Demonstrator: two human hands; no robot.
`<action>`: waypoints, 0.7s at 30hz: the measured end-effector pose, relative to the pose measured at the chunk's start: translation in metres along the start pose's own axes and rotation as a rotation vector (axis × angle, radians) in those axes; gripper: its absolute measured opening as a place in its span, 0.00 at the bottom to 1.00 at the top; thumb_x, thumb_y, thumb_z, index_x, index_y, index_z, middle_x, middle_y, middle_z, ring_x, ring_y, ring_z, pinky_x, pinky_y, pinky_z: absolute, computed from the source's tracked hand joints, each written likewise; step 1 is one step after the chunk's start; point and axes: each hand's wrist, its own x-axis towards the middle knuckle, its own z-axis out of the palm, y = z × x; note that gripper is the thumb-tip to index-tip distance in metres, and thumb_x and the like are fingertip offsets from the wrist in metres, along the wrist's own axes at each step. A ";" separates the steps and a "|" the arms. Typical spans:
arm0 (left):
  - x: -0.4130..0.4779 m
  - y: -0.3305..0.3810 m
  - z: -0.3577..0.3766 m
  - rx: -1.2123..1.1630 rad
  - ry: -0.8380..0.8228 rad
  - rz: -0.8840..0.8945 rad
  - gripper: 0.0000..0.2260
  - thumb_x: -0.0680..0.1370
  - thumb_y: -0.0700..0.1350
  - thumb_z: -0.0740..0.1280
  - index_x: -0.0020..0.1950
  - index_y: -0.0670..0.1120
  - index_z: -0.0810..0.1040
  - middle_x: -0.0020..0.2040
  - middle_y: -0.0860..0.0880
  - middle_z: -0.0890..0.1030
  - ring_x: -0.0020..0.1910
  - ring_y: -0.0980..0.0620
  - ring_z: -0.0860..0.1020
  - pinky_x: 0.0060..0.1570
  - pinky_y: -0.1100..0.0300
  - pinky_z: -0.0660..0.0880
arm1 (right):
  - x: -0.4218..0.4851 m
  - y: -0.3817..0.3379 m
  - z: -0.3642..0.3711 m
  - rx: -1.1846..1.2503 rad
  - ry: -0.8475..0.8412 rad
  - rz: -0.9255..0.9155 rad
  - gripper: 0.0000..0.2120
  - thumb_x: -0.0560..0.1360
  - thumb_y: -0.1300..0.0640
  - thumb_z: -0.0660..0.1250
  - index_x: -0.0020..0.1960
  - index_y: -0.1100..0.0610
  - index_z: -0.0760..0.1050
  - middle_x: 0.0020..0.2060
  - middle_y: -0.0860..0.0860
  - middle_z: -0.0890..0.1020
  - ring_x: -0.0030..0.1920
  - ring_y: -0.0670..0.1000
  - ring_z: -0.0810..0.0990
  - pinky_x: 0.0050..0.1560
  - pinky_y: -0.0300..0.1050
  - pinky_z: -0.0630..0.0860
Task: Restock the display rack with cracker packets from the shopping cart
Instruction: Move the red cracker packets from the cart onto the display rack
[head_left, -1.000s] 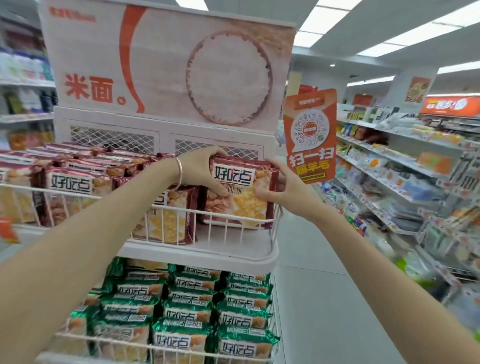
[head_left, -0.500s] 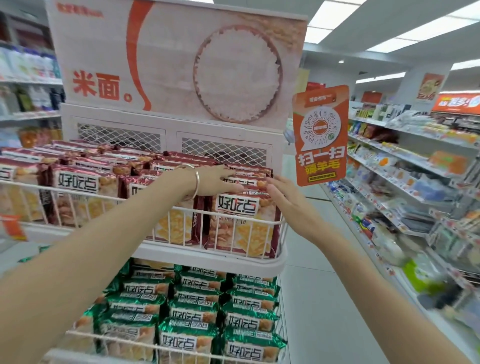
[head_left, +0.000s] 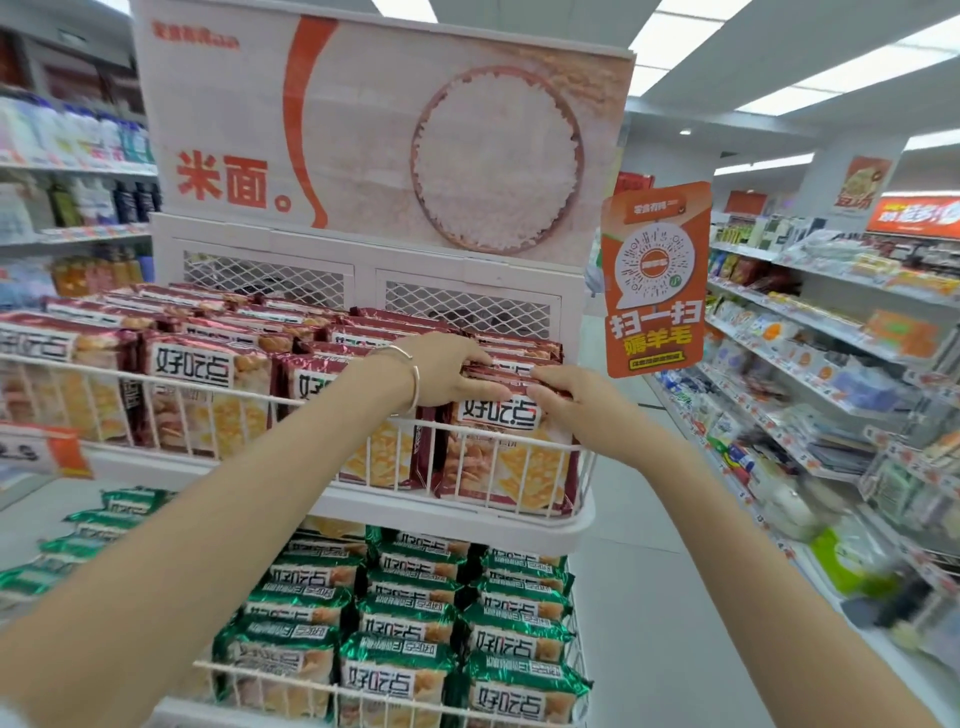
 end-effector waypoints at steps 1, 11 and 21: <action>-0.002 -0.005 0.000 0.035 0.029 -0.007 0.24 0.79 0.63 0.65 0.71 0.52 0.75 0.66 0.52 0.79 0.62 0.50 0.77 0.56 0.61 0.71 | 0.002 -0.003 0.000 -0.124 0.043 -0.014 0.15 0.82 0.47 0.59 0.56 0.53 0.80 0.52 0.49 0.83 0.54 0.52 0.79 0.59 0.57 0.75; -0.106 -0.125 -0.055 0.023 0.385 -0.254 0.15 0.81 0.59 0.63 0.58 0.53 0.82 0.55 0.52 0.83 0.52 0.49 0.81 0.55 0.52 0.78 | 0.017 -0.133 0.042 -0.041 0.238 -0.318 0.15 0.80 0.46 0.63 0.59 0.53 0.81 0.56 0.47 0.82 0.61 0.49 0.75 0.68 0.50 0.65; -0.305 -0.285 -0.081 0.041 0.412 -0.658 0.12 0.82 0.54 0.64 0.55 0.49 0.83 0.54 0.49 0.84 0.52 0.46 0.80 0.54 0.49 0.78 | 0.060 -0.337 0.167 0.057 0.113 -0.642 0.14 0.77 0.50 0.66 0.51 0.57 0.84 0.49 0.52 0.85 0.55 0.56 0.79 0.62 0.54 0.69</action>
